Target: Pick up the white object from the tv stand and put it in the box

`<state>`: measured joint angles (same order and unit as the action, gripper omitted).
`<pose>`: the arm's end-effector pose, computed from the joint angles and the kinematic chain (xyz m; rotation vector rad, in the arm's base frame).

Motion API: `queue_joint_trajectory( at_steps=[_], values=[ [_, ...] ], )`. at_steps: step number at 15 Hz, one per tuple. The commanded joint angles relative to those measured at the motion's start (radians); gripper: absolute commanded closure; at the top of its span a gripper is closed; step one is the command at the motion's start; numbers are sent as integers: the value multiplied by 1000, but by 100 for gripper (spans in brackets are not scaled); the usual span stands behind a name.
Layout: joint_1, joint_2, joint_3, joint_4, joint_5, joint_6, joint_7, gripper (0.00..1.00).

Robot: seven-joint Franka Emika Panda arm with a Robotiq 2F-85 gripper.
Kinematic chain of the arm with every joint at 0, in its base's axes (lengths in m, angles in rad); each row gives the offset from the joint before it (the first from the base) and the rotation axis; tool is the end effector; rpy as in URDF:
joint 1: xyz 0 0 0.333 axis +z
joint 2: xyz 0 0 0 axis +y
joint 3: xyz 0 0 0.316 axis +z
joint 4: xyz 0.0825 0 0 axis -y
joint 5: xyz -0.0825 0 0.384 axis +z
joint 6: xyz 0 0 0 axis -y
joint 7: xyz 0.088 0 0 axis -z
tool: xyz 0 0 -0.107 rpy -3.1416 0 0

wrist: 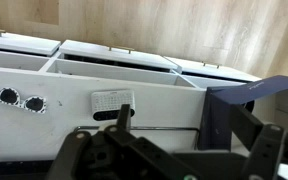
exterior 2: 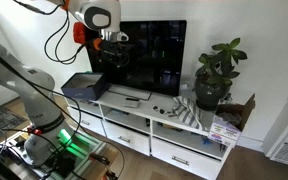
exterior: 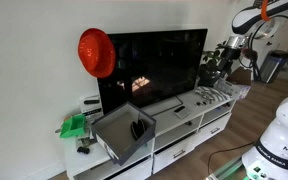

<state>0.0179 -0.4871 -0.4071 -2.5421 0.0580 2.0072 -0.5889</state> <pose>0.3619 -0.1442 0.4199 -2.8728 -0.3227 -0.0461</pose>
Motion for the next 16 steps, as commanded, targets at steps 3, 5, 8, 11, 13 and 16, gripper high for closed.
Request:
queue_joint_trajectory(
  at_steps=[3,5,8,11,13,16],
  values=[
    [-40,9,37,1,20,-3,-17,0],
    [-40,9,37,1,20,-3,-17,0],
    [-40,9,37,1,20,-3,-17,0],
    [-40,9,37,1,20,-3,-17,0],
    [-40,9,37,1,20,-3,-17,0],
    [-31,3,52,-17,70,18,37,0]
  ],
)
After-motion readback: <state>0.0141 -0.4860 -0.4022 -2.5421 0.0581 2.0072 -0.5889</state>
